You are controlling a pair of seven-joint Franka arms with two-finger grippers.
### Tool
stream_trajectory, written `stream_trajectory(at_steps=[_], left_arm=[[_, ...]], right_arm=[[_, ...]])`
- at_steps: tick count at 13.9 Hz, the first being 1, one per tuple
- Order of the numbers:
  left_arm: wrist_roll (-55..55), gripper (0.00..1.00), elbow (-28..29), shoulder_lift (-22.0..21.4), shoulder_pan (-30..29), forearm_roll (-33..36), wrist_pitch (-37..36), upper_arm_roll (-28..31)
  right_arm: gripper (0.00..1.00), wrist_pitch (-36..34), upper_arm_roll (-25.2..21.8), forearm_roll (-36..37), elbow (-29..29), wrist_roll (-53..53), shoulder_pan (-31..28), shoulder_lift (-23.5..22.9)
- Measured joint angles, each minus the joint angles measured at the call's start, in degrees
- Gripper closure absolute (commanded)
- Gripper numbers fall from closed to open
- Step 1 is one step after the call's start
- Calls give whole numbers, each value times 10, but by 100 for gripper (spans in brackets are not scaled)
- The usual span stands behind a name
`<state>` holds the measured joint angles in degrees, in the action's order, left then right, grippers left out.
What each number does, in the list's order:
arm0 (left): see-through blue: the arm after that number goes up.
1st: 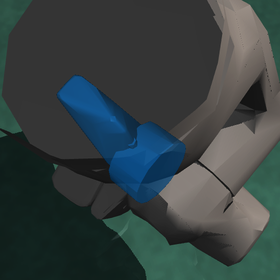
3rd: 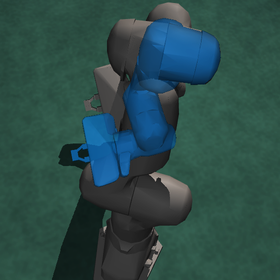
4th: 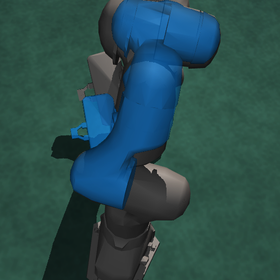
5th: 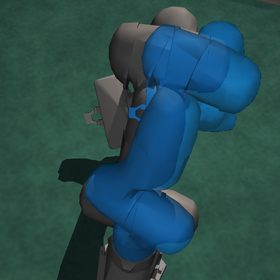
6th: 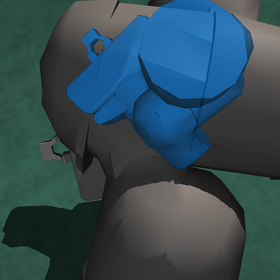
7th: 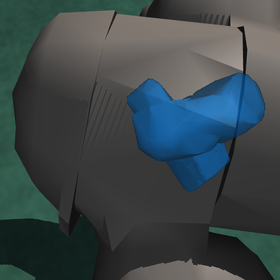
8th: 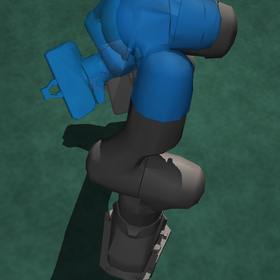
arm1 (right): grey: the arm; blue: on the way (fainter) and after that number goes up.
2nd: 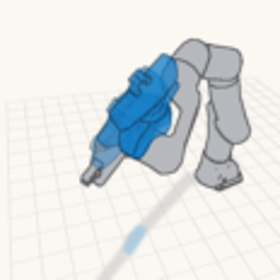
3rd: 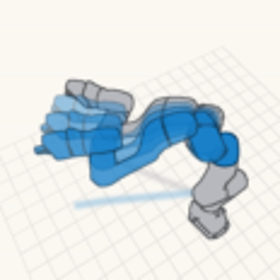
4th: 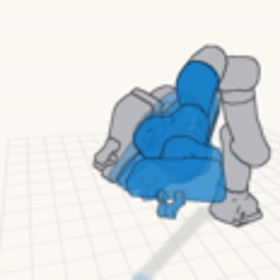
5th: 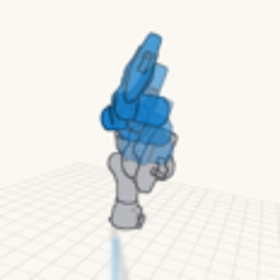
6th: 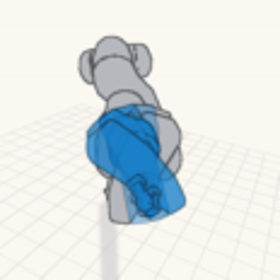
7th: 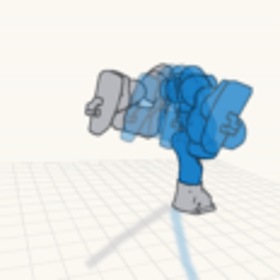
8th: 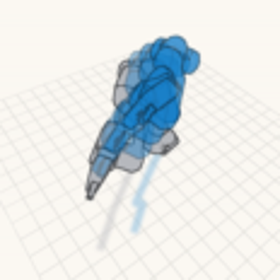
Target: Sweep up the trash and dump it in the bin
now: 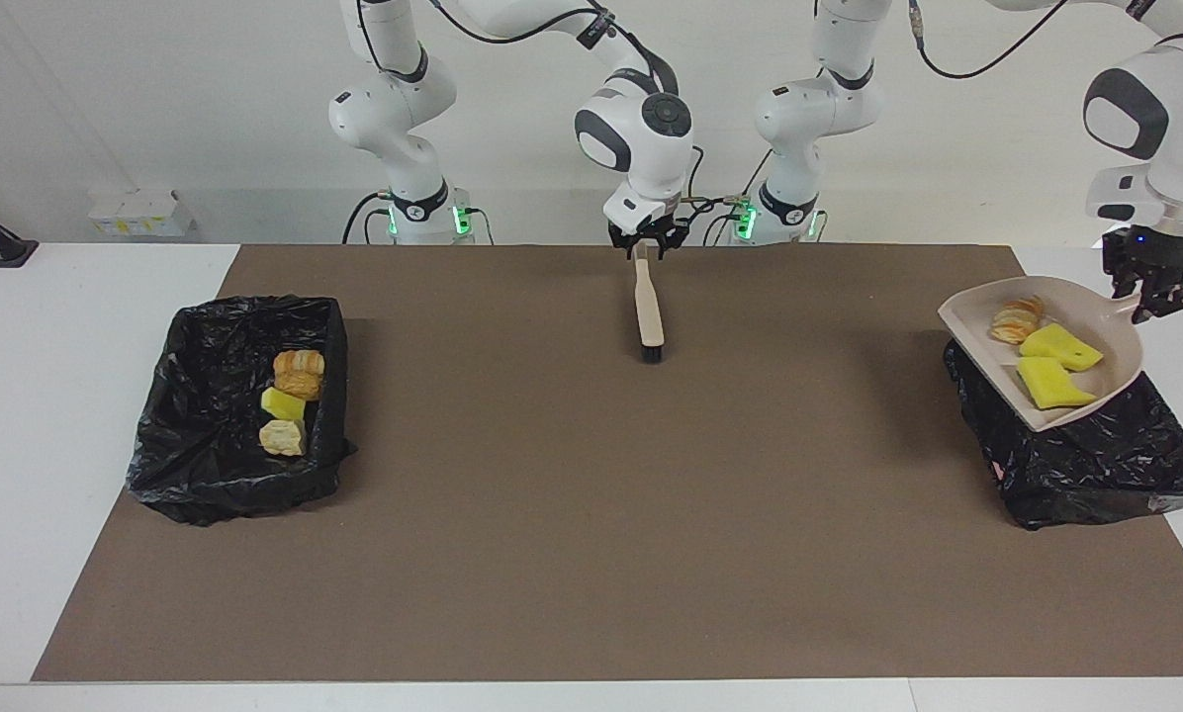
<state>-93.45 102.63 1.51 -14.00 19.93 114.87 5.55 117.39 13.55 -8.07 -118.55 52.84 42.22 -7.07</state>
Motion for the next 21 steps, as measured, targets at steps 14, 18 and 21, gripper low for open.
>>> stream_trajectory(at_steps=[14,18,21], left_arm=[[82,100,-13,96,-35,419,63,-9],[102,100,-38,85,11,459,-50,-10],[141,100,-42,71,62,499,-145,-11]], right_arm=[[0,-304,-11,15,193,-363,-281,79],[0,-316,-12,35,206,-497,-369,85],[0,-316,-13,63,207,-569,-420,87]])
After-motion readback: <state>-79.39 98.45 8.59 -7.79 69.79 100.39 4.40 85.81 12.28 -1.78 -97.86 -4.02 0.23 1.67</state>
